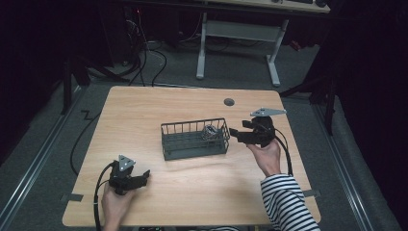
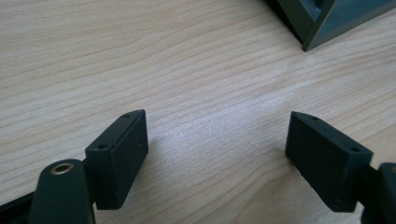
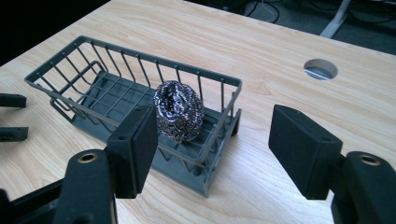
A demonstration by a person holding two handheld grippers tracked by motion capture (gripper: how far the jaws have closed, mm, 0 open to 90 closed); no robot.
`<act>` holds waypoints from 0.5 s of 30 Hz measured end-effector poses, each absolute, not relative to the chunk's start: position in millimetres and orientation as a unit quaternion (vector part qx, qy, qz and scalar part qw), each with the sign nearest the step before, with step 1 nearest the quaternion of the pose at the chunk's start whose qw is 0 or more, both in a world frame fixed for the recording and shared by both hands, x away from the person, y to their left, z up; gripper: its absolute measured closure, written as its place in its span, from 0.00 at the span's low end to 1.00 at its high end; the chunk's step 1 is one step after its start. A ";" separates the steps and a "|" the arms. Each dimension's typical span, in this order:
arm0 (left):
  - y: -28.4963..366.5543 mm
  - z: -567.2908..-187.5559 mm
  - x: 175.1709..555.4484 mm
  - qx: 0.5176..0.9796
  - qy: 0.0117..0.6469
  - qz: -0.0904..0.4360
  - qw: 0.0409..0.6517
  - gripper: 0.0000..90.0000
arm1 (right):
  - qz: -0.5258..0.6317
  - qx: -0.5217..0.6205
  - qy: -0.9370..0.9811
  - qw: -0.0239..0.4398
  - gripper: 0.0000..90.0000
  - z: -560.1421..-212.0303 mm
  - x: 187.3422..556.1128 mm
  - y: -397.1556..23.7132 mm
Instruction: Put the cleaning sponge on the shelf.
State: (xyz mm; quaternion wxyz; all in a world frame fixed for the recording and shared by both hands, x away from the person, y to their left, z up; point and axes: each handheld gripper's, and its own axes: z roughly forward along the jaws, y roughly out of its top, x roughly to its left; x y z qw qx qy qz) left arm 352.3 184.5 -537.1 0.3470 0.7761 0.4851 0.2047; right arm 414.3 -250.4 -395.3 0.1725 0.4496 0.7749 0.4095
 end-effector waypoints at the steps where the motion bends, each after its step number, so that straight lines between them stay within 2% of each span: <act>1: 184.4 -537.1 352.3 0.776 0.485 0.205 0.347 0.24 | 0.411 0.449 0.774 0.174 0.37 -394.6 413.2 -251.8; 15: 184.4 -537.1 352.2 0.776 0.485 0.205 0.347 0.24 | 0.422 0.442 0.771 0.181 0.37 -390.6 389.2 -267.9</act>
